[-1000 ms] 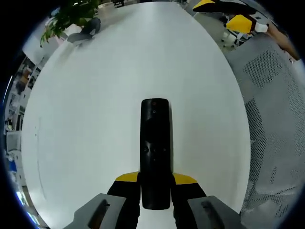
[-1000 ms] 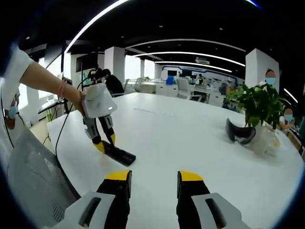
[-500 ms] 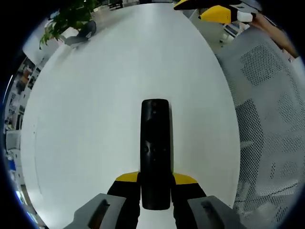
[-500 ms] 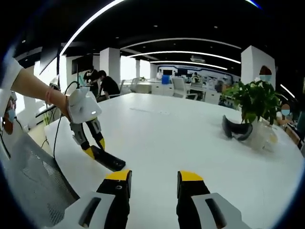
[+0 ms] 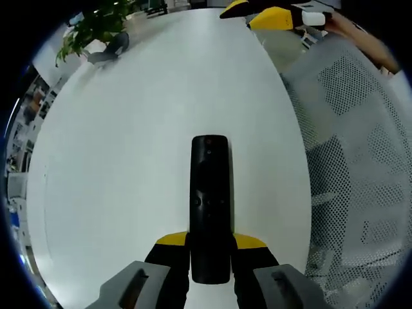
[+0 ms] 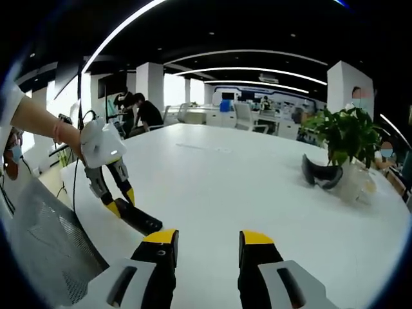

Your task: Press the specified remote control buttons in sequence, fully releasing each button before pressing the next.

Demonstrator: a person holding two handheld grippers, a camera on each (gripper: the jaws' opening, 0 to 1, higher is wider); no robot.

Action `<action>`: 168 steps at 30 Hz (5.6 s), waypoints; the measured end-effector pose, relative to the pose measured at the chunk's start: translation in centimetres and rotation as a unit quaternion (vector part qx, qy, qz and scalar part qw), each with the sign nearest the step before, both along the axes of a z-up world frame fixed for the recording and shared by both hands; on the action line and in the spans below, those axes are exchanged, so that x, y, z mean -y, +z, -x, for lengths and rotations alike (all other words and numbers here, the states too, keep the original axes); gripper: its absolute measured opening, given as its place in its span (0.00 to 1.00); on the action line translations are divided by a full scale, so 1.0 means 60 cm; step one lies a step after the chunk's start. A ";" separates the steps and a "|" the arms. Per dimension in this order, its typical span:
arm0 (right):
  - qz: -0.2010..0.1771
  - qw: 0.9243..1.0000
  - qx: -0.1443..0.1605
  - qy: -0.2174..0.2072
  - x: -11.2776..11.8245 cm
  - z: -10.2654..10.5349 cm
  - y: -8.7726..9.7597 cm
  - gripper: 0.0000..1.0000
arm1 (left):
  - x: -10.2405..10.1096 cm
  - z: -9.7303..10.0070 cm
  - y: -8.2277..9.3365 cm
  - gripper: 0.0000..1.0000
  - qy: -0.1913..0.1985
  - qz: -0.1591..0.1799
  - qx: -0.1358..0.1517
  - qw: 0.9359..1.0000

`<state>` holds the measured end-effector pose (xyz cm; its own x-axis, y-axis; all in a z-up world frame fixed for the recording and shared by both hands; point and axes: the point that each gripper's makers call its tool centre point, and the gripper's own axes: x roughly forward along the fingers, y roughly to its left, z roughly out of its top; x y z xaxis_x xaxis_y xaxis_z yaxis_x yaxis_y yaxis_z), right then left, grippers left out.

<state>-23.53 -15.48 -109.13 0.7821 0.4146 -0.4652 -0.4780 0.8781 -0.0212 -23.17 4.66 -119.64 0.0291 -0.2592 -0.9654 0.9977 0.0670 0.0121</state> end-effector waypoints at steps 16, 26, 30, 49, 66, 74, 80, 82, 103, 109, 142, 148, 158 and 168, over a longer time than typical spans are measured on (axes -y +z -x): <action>0.002 1.000 -0.001 0.002 0.000 0.002 0.001 0.34 | -0.005 0.034 0.002 0.24 0.004 0.010 0.000 1.000; 0.005 1.000 -0.006 0.011 -0.005 0.005 -0.003 0.34 | -0.005 0.042 0.004 0.24 0.026 0.036 0.001 0.999; 0.015 1.000 -0.014 0.016 -0.007 0.006 -0.010 0.33 | -0.006 0.041 0.005 0.24 0.037 0.056 -0.003 0.998; 0.026 0.999 -0.024 0.020 -0.007 0.007 -0.017 0.30 | -0.003 0.044 0.008 0.25 0.090 0.181 0.020 0.979; 0.015 0.999 -0.037 0.028 -0.013 0.010 -0.021 0.26 | 0.011 0.069 0.012 0.24 0.079 0.249 0.030 0.965; -0.034 0.993 -0.062 0.091 -0.060 0.019 -0.010 0.20 | 0.010 0.070 0.012 0.24 0.071 0.254 0.028 0.964; -0.056 0.984 -0.090 0.146 -0.096 0.019 -0.005 0.14 | 0.009 0.070 0.011 0.24 0.065 0.269 0.030 0.961; -0.059 0.979 -0.099 0.166 -0.110 0.014 -0.004 0.13 | 0.010 0.070 0.011 0.24 0.060 0.274 0.029 0.960; 0.090 0.886 -0.165 0.423 -0.206 0.080 -0.076 0.02 | 0.015 0.087 0.006 0.25 -0.047 0.269 0.010 0.962; 0.102 0.881 -0.167 0.431 -0.206 0.092 -0.087 0.00 | 0.015 0.086 0.004 0.25 -0.017 0.262 0.005 0.965; 0.279 0.803 -0.167 0.500 -0.201 0.094 -0.156 0.00 | 0.013 0.092 0.004 0.25 -0.010 0.239 0.005 0.971; 0.321 0.783 -0.176 0.502 -0.203 0.092 -0.158 0.00 | 0.013 0.094 0.004 0.25 -0.011 0.234 0.006 0.972; 0.321 0.785 -0.183 0.497 -0.199 0.090 -0.158 0.00 | 0.013 0.094 0.004 0.25 -0.010 0.231 0.004 0.973; 0.163 0.873 -0.175 0.424 -0.192 0.089 -0.148 0.00 | 0.013 0.094 0.005 0.25 -0.008 0.234 0.005 0.972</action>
<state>-28.84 -3.97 -117.99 0.0442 0.5759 -0.8163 -0.9809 0.1798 0.0737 -28.79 3.89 -119.37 0.0305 -0.6706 -0.7412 0.9986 0.0526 -0.0065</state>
